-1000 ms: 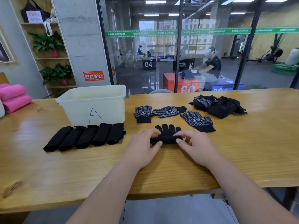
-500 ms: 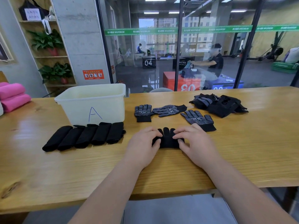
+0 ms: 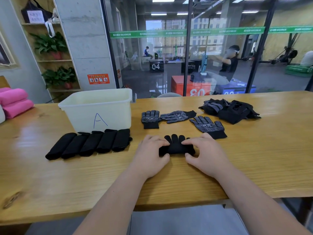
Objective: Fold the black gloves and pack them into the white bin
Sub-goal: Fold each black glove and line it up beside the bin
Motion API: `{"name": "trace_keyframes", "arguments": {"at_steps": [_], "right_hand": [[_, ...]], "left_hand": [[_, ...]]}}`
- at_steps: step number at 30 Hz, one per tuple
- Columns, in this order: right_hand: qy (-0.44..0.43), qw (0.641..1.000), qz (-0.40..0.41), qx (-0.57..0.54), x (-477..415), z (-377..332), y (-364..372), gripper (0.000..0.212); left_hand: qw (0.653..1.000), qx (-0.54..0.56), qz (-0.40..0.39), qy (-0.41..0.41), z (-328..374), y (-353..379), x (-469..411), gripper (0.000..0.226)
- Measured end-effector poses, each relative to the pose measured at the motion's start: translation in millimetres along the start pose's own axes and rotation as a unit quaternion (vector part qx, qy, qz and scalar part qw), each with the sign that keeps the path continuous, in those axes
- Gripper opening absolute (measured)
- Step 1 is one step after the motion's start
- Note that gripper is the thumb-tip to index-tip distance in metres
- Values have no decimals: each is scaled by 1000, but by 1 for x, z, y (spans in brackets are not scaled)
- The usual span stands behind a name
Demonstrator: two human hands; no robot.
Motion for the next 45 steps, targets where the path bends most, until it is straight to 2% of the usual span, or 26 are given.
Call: {"name": "trace_keyframes", "arguments": {"at_steps": [4, 9, 11, 15, 18, 20, 24, 31, 37, 39, 42, 45], "right_hand": [[17, 997, 6, -70, -1, 3, -3, 43], [63, 983, 14, -171, -2, 13, -5, 31], [62, 988, 22, -138, -2, 13, -5, 29], [33, 997, 74, -16, -5, 11, -3, 29], [-2, 993, 115, 40, -3, 8, -4, 17], [-25, 991, 117, 61, -3, 6, -2, 16], [-13, 994, 68, 85, -7, 8, 6, 30], [-6, 998, 50, 37, -6, 7, 3, 23], [-50, 996, 22, -71, 0, 0, 0, 25], [-71, 995, 16, -65, 1, -5, 0, 25], [-100, 992, -78, 5, -1, -9, 11, 53], [-96, 979, -172, 59, -2, -12, 23, 57]], "left_hand": [[997, 65, -10, -50, -3, -4, 2, 38], [978, 182, 8, -104, -5, -7, 5, 32], [979, 171, 12, -109, -3, -10, 5, 34], [993, 67, 70, -67, 0, -12, 2, 37], [993, 6, 112, -21, 2, -11, 2, 28], [994, -19, 110, 5, 5, -9, 2, 23], [997, -49, 63, 16, 10, -2, 2, 32], [999, -28, 37, -12, 10, -3, 4, 38], [995, 8, 53, -85, -6, -4, 2, 37], [991, 20, 51, -118, -10, -5, 1, 37], [990, 35, 46, -132, -11, -5, 0, 38], [990, 43, 45, -129, -12, -3, 0, 38]]}}
Point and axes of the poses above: each hand's wrist, its own x-axis away from the middle knuckle, its own y-axis out of the palm, z = x × y, the point moved 4 cm from there along -x, towards the middle knuckle, and after that the axes turned 9 degrees about -x, right-handed, at the moved point
